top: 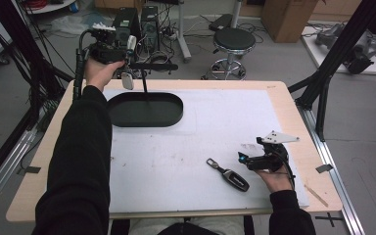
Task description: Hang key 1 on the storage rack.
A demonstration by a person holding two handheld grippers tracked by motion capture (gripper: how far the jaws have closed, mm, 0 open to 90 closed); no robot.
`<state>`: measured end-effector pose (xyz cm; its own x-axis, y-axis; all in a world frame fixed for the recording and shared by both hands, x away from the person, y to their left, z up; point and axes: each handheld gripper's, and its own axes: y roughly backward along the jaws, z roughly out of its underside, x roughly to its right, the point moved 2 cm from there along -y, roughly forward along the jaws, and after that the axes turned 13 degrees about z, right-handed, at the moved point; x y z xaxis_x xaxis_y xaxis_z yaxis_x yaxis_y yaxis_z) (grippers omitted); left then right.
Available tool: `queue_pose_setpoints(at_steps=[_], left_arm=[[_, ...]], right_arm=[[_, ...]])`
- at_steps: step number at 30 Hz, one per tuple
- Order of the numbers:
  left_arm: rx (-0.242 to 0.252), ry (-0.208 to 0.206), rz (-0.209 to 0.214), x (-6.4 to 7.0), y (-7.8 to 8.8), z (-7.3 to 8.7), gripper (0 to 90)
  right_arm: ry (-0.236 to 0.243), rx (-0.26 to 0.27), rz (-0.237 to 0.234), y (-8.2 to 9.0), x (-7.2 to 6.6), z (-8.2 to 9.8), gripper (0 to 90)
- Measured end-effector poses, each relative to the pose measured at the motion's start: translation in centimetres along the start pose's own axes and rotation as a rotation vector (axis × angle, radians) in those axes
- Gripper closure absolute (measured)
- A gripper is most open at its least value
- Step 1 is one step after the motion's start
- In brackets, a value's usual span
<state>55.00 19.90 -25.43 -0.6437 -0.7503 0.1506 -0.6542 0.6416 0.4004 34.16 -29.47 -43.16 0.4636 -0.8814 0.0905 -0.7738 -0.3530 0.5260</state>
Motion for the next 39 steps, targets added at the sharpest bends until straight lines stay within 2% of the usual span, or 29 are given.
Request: queue_pose_setpoints(at_steps=[3, 5, 9, 12, 15, 18, 20, 21, 22, 23, 25, 27, 29, 31, 35, 39], left_arm=[[-0.002, 0.003, -0.016, -0.1, -0.4, 0.0, 75.2], [0.012, 0.022, 0.011, 0.0, -0.5, 0.0, 75.1], [0.006, -0.001, -0.006, 0.4, -0.7, -0.1, 75.1], [0.011, 0.016, -0.004, 0.2, -0.7, -0.1, 75.1], [0.002, 0.024, -0.026, 0.0, -0.6, 0.0, 74.7], [0.006, 0.059, -0.047, -0.4, -0.6, 0.1, 74.4], [-0.004, 0.065, -0.053, -0.5, -0.6, 0.2, 72.7], [-0.01, 0.071, -0.066, -0.6, -0.7, 0.2, 57.1], [-0.022, 0.079, -0.077, -0.6, -0.7, 0.3, 57.1], [-0.034, 0.082, -0.084, -0.7, -0.6, 0.3, 50.7], [-0.041, 0.081, -0.091, -0.7, -0.5, 0.4, 43.3], [-0.041, 0.08, -0.067, -0.6, -0.2, 0.4, 34.7], [-0.054, 0.065, -0.048, -0.4, -0.2, 0.4, 27.6], [-0.082, 0.03, -0.042, -0.1, -0.2, 0.4, 18.1], [-0.08, 0.012, -0.01, 0.3, 0.3, 0.5, 13.4], [-0.078, -0.019, 0.006, 1.0, 1.1, 0.9, 12.8]], right_arm=[[-0.003, -0.003, 0.002, 0.0, 0.0, 0.0, 2.3], [-0.003, -0.004, 0.003, 0.0, 0.0, 0.0, 2.3], [-0.001, -0.004, 0.003, 0.1, 0.0, 0.0, 2.3], [-0.001, -0.003, 0.004, 0.1, 0.0, 0.0, 2.3], [-0.004, -0.008, 0.001, 0.1, 0.0, 0.1, 2.3], [0.003, -0.008, 0.002, 0.0, 0.0, 0.1, 2.3], [0.004, -0.008, 0.002, 0.0, 0.0, 0.1, 2.3], [-0.001, -0.008, 0.001, 0.1, 0.0, 0.0, 2.3], [-0.001, -0.008, 0.001, 0.1, 0.0, 0.0, 2.3], [-0.003, -0.008, 0.0, 0.1, 0.0, 0.0, 2.3], [-0.001, -0.008, 0.001, 0.1, 0.0, 0.1, 2.3], [0.002, -0.005, 0.002, 0.0, -0.1, 0.0, 2.3], [0.002, -0.005, 0.001, 0.0, -0.1, 0.0, 2.3], [0.001, -0.005, 0.003, 0.0, -0.1, 0.0, 2.3], [0.002, -0.003, 0.0, 0.0, -0.2, 0.0, 2.3], [-0.002, -0.003, 0.002, 0.0, -0.1, 0.0, 2.2]])
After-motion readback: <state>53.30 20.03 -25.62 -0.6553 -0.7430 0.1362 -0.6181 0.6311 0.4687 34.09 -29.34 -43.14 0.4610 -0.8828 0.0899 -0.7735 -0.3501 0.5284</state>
